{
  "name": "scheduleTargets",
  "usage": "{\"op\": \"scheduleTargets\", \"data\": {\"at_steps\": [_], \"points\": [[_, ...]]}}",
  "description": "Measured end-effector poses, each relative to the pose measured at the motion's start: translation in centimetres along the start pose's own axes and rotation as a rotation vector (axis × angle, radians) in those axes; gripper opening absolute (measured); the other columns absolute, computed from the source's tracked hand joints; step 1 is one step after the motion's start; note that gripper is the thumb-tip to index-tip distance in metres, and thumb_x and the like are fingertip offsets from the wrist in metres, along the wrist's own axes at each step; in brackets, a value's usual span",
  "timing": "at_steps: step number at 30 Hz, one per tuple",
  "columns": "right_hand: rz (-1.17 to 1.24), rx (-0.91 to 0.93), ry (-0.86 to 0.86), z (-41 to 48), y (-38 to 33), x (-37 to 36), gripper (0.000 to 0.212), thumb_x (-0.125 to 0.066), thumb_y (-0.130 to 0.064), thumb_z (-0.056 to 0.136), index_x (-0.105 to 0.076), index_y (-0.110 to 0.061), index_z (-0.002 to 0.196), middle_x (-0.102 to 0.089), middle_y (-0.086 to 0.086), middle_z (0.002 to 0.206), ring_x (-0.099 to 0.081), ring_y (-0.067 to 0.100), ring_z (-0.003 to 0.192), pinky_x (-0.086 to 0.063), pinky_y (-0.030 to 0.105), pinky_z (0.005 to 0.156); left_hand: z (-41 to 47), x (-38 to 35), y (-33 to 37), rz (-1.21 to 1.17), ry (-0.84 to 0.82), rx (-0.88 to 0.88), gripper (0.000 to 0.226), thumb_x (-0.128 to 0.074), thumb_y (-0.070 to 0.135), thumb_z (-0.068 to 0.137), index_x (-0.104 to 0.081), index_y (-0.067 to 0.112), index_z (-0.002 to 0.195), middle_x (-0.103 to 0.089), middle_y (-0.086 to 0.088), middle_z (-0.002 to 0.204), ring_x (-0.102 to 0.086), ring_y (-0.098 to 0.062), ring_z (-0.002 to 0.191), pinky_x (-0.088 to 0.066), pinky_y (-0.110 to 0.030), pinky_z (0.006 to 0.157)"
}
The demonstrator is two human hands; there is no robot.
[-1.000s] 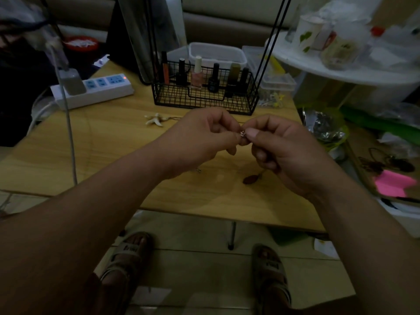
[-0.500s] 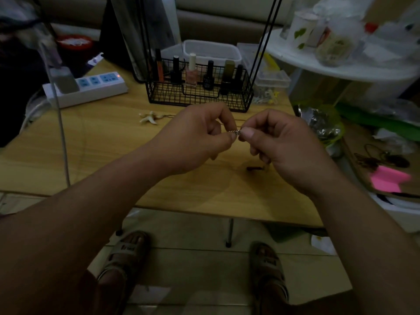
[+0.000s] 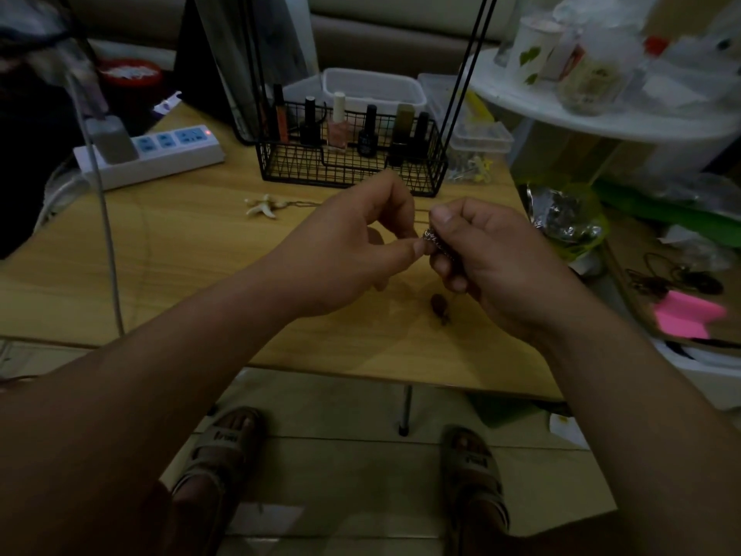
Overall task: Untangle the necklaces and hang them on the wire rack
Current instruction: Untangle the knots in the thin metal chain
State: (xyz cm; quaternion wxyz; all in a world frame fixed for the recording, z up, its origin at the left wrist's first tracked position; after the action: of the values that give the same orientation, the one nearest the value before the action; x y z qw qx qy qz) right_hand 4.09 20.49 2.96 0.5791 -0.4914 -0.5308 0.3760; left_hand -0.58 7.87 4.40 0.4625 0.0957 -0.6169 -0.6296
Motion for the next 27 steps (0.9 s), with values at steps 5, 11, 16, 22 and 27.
{"op": "scheduleTargets", "data": {"at_steps": [5, 11, 16, 22, 27], "points": [[0.015, 0.031, 0.058, 0.1, -0.1, 0.5, 0.022, -0.056, -0.031, 0.105, -0.067, -0.016, 0.094, -0.062, 0.004, 0.074, -0.053, 0.011, 0.062, -0.043, 0.028, 0.059, -0.1, 0.2, -0.2, 0.132, 0.023, 0.021, 0.011, -0.074, 0.027, 0.095, -0.066, 0.021, 0.091, -0.059, 0.037, 0.065, -0.047, 0.0, 0.052, -0.035, -0.01, 0.049], [-0.008, 0.077, 0.084, 0.1, -0.4, 0.5, 0.019, -0.059, -0.028, 0.104, -0.069, -0.017, 0.092, -0.063, -0.001, 0.074, -0.056, 0.012, 0.069, -0.046, 0.028, 0.061, 0.0, 0.4, -0.9, 0.067, 0.082, 0.092, 0.014, -0.072, 0.034, 0.097, -0.071, 0.021, 0.093, -0.055, 0.034, 0.056, -0.047, 0.007, 0.05, -0.032, -0.007, 0.046], [0.008, 0.065, 0.086, -0.1, -0.4, 0.7, 0.019, -0.06, -0.028, 0.104, -0.069, -0.013, 0.095, -0.062, -0.002, 0.073, -0.056, 0.012, 0.068, -0.046, 0.027, 0.06, 0.2, 0.1, -1.6, -0.063, 0.034, 0.149, 0.008, -0.068, 0.027, 0.1, -0.071, 0.021, 0.094, -0.058, 0.029, 0.058, -0.049, 0.008, 0.051, -0.035, -0.005, 0.048], [-0.044, 0.057, 0.083, -0.2, -0.4, 0.5, 0.018, -0.06, -0.028, 0.103, -0.07, -0.016, 0.095, -0.064, -0.008, 0.069, -0.056, 0.007, 0.065, -0.048, 0.025, 0.06, 0.3, -0.4, -2.6, -0.171, 0.012, 0.218, 0.009, -0.071, 0.025, 0.097, -0.073, 0.018, 0.092, -0.056, 0.014, 0.059, -0.045, 0.0, 0.052, -0.038, -0.017, 0.05], [-0.082, 0.079, 0.129, -0.3, -0.6, 0.5, 0.018, -0.062, -0.028, 0.102, -0.07, -0.016, 0.091, -0.063, -0.008, 0.065, -0.056, 0.003, 0.06, -0.048, 0.023, 0.058, 0.3, -0.6, -2.5, -0.168, 0.004, 0.214, 0.007, -0.075, 0.024, 0.094, -0.073, 0.018, 0.091, -0.059, 0.019, 0.059, -0.049, 0.004, 0.052, -0.038, -0.013, 0.052]]}}
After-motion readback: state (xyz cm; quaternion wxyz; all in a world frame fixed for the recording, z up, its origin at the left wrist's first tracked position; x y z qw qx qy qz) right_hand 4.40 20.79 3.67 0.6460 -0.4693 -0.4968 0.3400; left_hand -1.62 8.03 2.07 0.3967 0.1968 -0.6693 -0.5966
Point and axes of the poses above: each hand's wrist, its own z-axis towards the middle knuckle, its own x-axis out of the back of the hand, y = z × x, the point moved 10 cm from there along z, towards the middle knuckle
